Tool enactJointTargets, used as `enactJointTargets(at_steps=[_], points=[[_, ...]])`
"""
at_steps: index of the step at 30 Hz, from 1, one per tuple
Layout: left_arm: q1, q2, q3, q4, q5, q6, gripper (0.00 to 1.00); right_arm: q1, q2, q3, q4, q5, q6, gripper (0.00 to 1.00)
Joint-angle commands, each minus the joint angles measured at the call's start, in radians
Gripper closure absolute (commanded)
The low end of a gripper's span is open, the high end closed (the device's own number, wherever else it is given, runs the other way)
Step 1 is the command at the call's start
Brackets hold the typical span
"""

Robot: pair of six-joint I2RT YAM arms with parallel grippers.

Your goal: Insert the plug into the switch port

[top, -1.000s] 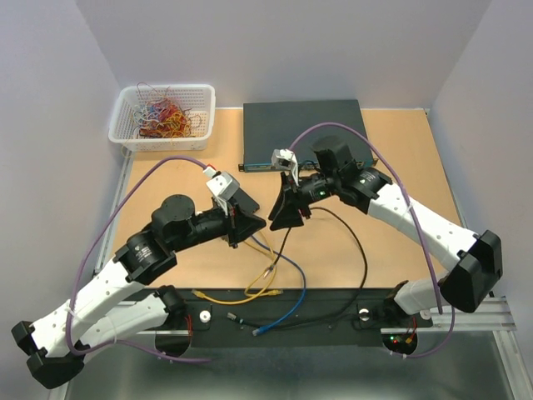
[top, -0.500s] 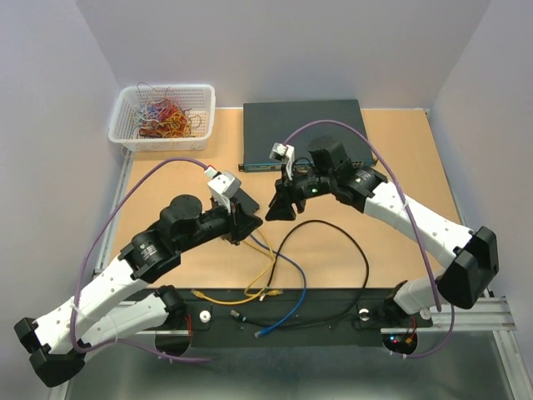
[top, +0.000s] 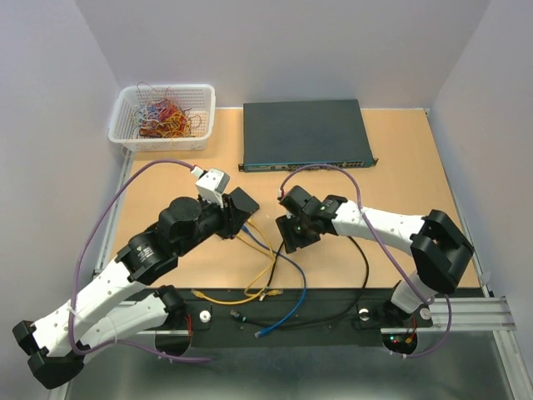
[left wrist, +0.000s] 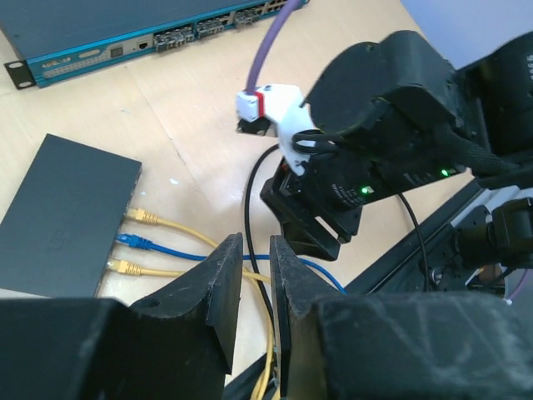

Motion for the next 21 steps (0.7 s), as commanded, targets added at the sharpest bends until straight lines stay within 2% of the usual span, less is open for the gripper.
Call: enactJointTargets(at_steps=[1, 12, 21], points=[[0.003, -0.007, -0.017, 0.038, -0.047, -0.006, 0.69, 0.018, -0.051, 0.026, 0.036, 0.112, 0.138, 0.43], [0.003, -0.033, -0.034, 0.042, -0.05, -0.006, 0.69, 0.024, 0.085, 0.05, 0.119, 0.181, 0.222, 0.43], [0.003, -0.033, -0.038, 0.048, -0.043, -0.001, 0.7, 0.024, 0.168, 0.087, 0.171, 0.178, 0.258, 0.44]])
